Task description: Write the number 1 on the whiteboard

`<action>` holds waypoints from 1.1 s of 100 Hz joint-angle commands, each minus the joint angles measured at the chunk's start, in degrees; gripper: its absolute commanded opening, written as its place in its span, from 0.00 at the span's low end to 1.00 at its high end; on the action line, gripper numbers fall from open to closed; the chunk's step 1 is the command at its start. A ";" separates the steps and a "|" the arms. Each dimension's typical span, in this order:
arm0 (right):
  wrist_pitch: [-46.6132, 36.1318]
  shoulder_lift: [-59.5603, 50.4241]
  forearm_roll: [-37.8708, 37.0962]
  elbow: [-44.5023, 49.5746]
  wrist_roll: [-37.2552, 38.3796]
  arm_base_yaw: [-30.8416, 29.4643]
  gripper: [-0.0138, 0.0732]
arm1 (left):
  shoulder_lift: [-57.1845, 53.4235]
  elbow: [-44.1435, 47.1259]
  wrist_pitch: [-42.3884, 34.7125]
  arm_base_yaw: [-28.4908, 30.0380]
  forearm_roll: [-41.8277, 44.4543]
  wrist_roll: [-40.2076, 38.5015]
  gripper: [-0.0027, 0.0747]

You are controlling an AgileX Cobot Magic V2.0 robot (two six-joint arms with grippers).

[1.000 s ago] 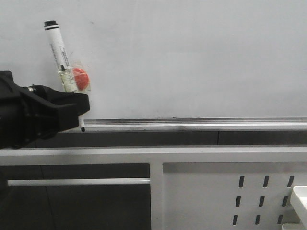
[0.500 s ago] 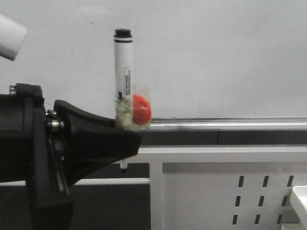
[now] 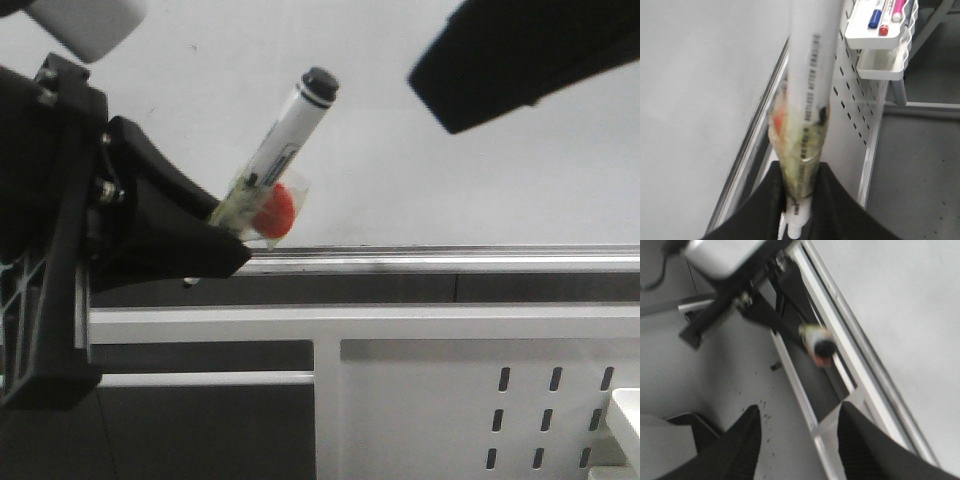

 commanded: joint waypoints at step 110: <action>-15.25 8.88 -2.01 -2.29 -1.02 1.75 0.08 | -1.65 -3.60 -3.89 -2.56 -0.81 -0.10 0.09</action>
